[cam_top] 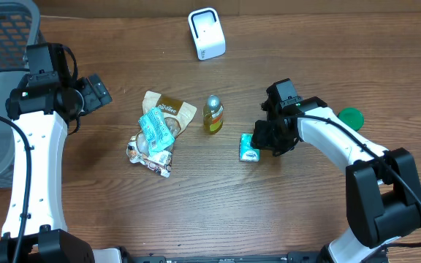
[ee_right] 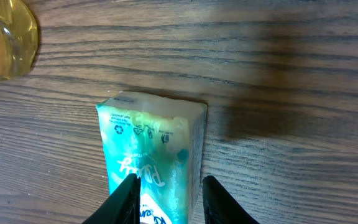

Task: Scan the item barcode
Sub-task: 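Lift the tissue pack and turn it with the right gripper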

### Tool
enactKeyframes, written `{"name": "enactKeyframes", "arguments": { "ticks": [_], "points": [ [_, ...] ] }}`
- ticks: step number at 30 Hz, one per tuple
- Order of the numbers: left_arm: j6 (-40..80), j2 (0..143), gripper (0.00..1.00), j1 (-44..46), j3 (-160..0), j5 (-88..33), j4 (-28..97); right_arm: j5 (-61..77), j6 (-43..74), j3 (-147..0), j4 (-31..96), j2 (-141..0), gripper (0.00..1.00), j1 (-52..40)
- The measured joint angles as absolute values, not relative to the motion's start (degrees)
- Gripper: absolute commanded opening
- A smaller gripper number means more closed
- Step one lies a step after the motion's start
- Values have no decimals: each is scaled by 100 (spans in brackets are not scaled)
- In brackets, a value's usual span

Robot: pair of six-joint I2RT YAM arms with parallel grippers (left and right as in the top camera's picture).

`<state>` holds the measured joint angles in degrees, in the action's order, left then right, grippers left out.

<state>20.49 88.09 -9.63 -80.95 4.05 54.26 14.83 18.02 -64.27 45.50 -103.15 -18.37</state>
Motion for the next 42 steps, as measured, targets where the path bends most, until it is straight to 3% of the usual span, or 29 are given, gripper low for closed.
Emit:
{"name": "enactKeyframes", "arguments": {
  "ticks": [12,19,24,28,30,33,36,42],
  "points": [
    [2049,8809,100,-963,-8095,405,5426,1485,1907,-6031,4112,-10315,28,-1837],
    [2047,8809,100,-963,-8095,405,5426,1514,1949,-6031,4108,-10315,17,-1837],
    [2049,8809,100,-963,-8095,405,5426,1474,2051,-6031,4095,-10315,4,-1837],
    [2049,8809,100,-963,-8093,405,5426,1461,2099,-6031,4082,-10315,4,-1837],
    [2049,8809,100,-963,-8095,405,5426,1461,2099,-6031,4080,-10315,13,-1837],
    [2049,8809,100,-963,-8095,408,5426,1450,2115,-6031,4099,-10315,13,-1837],
    [2047,8809,99,-963,-8093,408,5426,1439,2119,-6031,4099,-10315,4,-1837],
    [2049,8809,99,-963,-8095,405,5426,1500,2117,-6031,4108,-10315,4,-1826]
  ]
}}
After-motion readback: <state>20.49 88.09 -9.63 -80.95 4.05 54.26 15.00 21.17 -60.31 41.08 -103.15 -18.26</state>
